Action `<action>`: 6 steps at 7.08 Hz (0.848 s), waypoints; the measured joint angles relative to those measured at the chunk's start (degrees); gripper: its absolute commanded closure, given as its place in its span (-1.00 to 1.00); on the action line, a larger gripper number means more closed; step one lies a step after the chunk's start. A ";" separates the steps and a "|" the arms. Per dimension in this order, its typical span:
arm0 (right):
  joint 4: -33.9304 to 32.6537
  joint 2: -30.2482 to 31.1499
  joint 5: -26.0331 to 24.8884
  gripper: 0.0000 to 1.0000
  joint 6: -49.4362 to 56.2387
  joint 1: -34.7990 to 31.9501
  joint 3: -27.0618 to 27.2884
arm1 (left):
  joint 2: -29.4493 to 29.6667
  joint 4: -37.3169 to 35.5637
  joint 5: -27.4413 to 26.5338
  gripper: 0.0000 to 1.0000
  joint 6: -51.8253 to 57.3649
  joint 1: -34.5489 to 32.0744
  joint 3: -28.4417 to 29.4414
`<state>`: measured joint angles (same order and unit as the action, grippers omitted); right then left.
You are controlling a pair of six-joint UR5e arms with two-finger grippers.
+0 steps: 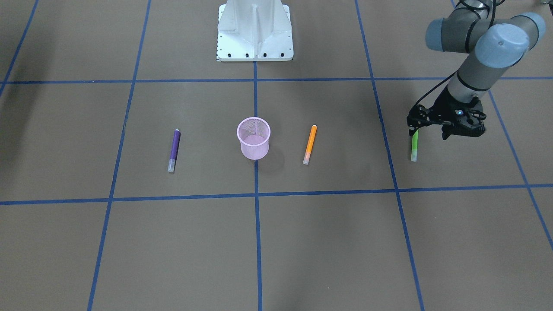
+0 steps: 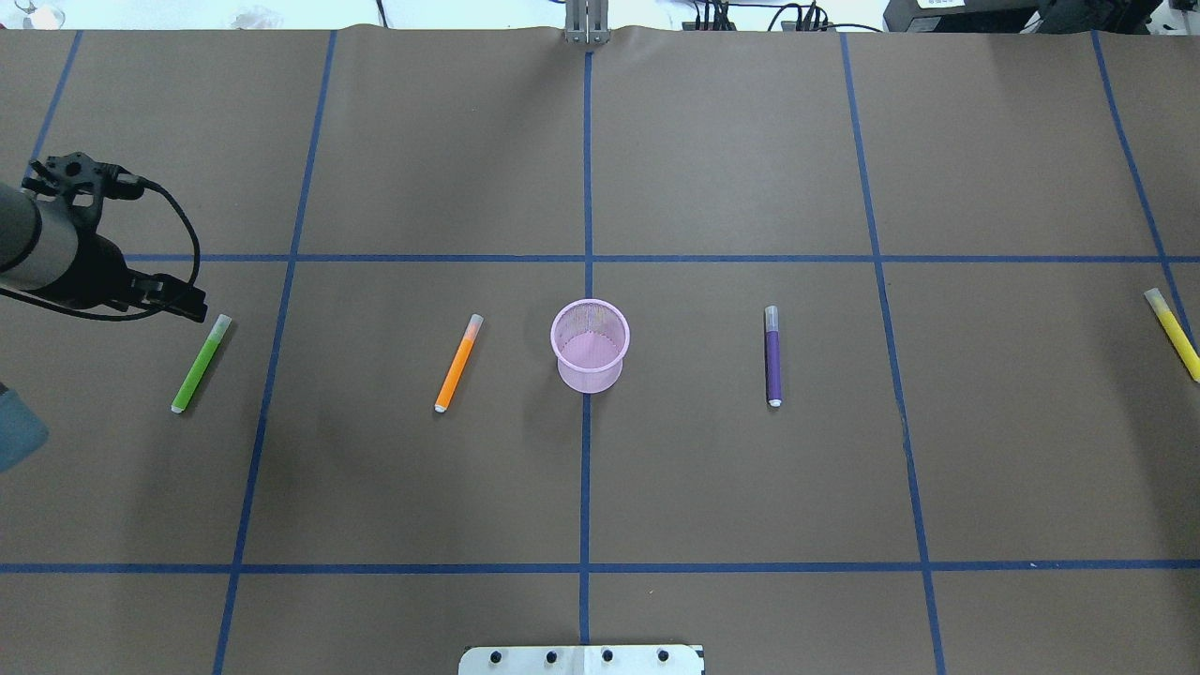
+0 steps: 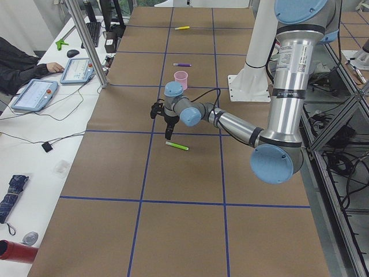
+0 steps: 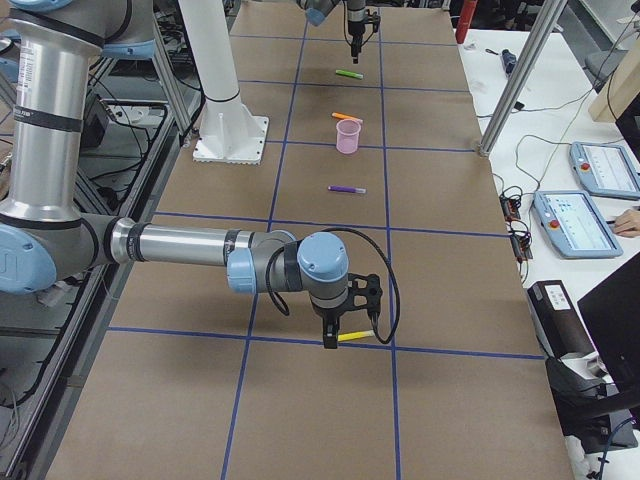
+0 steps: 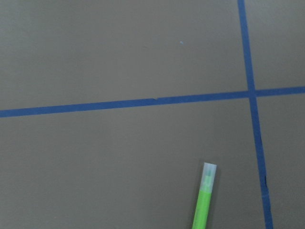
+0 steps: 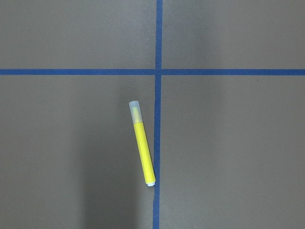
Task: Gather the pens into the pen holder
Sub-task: 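Lower the left gripper onto the green marker and close on it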
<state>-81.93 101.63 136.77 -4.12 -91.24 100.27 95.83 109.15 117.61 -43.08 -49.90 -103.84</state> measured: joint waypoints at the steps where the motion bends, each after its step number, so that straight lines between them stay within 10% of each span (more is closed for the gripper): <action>1: 0.02 -0.09 0.14 -0.99 -0.03 0.00 -0.17 | 0.57 1.41 -1.20 -0.94 0.05 1.00 1.93; 6: 0.08 -0.36 0.27 -0.99 -0.10 0.00 -0.25 | 1.34 5.51 -1.77 -0.66 -0.08 2.77 7.70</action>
<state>-81.86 101.27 137.04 -4.22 -91.23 100.02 97.18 114.66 115.84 -43.16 -47.12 -96.13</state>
